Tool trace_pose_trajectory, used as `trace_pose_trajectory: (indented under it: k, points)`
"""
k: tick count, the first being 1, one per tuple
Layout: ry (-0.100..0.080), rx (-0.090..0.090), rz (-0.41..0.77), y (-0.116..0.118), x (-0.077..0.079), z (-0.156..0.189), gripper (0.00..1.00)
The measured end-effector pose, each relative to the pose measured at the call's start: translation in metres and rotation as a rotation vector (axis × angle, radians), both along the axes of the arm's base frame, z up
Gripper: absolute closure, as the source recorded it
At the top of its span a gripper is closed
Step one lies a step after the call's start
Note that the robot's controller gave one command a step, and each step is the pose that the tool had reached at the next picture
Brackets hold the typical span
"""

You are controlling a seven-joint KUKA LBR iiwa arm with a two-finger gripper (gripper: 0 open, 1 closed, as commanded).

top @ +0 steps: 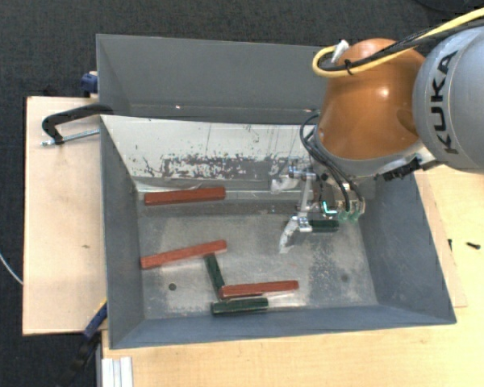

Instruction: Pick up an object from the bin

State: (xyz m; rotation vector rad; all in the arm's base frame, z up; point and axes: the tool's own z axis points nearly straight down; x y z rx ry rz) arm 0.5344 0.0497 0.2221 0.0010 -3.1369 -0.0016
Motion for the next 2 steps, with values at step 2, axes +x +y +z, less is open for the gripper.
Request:
trace_pose_trajectory:
  k: [2]
  points:
    - [-0.01, 0.0, 0.068, 0.005, -0.014, -0.046, 0.0]
